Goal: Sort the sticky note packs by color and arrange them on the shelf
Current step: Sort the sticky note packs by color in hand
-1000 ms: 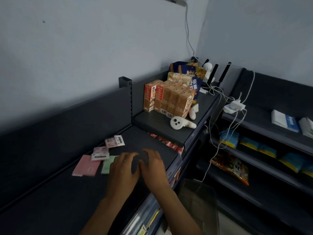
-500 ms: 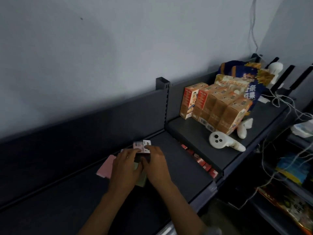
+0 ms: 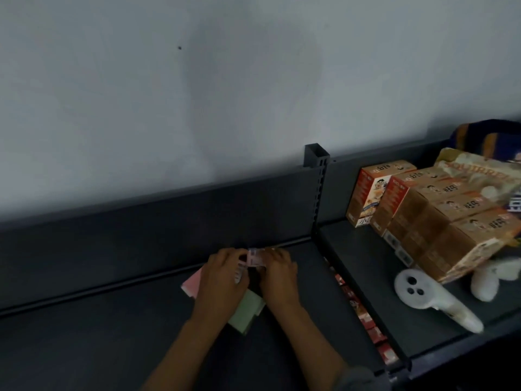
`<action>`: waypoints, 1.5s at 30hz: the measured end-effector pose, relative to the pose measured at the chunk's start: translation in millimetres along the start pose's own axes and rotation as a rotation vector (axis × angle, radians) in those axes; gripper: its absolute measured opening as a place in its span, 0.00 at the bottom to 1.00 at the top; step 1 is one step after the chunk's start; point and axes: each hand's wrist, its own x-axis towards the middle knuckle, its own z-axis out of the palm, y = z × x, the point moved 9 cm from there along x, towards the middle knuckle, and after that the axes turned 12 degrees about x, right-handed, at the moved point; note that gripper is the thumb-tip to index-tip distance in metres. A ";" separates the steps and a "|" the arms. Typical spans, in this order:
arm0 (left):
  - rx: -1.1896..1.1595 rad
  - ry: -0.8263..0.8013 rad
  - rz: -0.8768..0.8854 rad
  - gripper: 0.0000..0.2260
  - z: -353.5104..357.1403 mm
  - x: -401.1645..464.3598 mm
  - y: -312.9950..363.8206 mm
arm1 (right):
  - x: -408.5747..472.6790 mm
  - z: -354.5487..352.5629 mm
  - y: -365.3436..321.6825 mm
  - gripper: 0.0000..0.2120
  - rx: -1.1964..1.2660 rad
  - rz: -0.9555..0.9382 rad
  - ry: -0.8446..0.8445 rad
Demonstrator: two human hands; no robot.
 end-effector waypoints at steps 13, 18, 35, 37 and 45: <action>-0.066 0.096 0.005 0.13 -13.0 7.0 44.8 | 3.8 -59.9 -25.6 0.16 0.322 -0.249 0.018; -0.310 0.183 -0.149 0.07 -25.7 7.3 50.1 | -5.5 -88.7 6.5 0.19 1.026 0.193 0.165; -0.329 0.140 -0.389 0.21 -17.2 -36.9 37.4 | -24.7 -55.6 -0.3 0.03 0.953 0.202 -0.023; -0.312 0.157 -0.414 0.22 -25.2 -45.7 25.7 | -25.8 -44.3 -10.8 0.03 0.942 0.198 -0.051; -0.251 0.246 -0.488 0.19 -67.8 -85.0 -25.6 | -42.1 11.6 -64.4 0.03 0.939 0.164 -0.189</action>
